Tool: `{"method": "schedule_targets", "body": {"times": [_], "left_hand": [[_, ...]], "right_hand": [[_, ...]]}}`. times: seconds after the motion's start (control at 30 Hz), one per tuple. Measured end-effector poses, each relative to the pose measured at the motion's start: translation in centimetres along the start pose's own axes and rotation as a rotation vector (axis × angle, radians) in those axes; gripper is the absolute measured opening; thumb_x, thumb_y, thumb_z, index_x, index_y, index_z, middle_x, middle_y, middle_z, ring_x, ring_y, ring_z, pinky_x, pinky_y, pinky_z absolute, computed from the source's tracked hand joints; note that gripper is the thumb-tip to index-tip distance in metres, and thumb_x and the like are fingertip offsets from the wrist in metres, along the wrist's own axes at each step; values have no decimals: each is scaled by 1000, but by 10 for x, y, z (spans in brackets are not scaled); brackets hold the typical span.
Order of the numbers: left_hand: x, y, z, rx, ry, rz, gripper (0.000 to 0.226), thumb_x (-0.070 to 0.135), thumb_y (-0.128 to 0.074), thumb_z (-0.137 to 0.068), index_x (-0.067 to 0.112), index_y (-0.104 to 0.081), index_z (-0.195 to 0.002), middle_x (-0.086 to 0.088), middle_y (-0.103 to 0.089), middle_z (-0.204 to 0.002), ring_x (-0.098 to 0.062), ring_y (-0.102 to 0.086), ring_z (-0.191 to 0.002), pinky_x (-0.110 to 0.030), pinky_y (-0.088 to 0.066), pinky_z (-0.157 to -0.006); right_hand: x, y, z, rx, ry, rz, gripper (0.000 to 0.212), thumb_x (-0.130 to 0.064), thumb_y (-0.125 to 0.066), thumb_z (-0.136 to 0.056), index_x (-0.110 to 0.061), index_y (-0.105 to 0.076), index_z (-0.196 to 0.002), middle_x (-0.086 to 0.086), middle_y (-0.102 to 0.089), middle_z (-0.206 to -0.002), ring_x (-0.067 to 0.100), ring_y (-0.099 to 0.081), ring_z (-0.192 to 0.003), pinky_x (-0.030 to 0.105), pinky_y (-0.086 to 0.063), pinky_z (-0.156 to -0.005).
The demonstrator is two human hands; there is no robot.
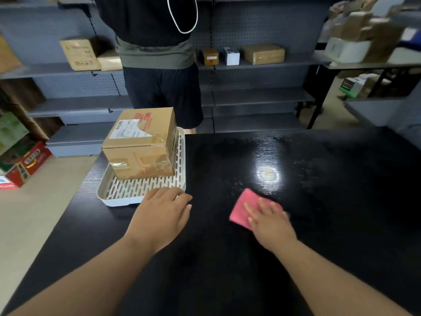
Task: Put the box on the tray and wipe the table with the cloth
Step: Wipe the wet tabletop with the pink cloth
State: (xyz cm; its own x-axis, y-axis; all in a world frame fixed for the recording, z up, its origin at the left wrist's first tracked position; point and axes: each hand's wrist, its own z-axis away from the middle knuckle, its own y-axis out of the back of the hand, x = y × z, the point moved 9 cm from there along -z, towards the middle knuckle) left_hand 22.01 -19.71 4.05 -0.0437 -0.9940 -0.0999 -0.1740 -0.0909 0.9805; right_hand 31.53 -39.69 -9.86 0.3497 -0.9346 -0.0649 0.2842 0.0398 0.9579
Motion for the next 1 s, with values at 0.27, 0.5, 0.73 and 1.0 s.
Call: {"method": "schedule_targets", "body": {"times": [0.27, 0.5, 0.73, 1.0], "left_hand": [[33, 1, 0, 34, -50, 38, 40, 36, -34, -86, 21, -70, -94, 6, -68, -88, -18, -66, -79, -32, -50, -74], [93, -3, -45, 57, -124, 95, 41, 36, -33, -87, 21, -71, -95, 5, -69, -89, -18, -66, -80, -32, -50, -75], [116, -17, -93, 45, -129, 112, 43, 39, -31, -87, 25, -71, -97, 9, -69, -90, -12, -66, -82, -30, -51, -78], [101, -39, -155, 2, -48, 70, 42, 40, -31, -85, 29, -71, -94, 13, -69, -88, -8, -67, -82, -29, -53, -75]], "right_hand": [[-109, -29, 84, 21, 197, -79, 53, -33, -21, -90, -38, -38, -140, 13, -29, -154, 50, -27, -136, 65, -20, -106], [49, -23, 57, -5, -1, -71, 54, -43, -24, -81, -45, -50, -128, 5, -55, -137, 39, -57, -116, 58, -48, -87], [305, -11, -3, -62, -548, -154, 61, -53, -3, -85, -44, -2, -146, 3, -6, -160, 34, -14, -144, 56, -23, -111], [264, 44, -115, -131, -538, -195, 54, -41, -21, -98, -42, 1, -148, 5, 10, -160, 42, -1, -144, 58, -9, -115]]}}
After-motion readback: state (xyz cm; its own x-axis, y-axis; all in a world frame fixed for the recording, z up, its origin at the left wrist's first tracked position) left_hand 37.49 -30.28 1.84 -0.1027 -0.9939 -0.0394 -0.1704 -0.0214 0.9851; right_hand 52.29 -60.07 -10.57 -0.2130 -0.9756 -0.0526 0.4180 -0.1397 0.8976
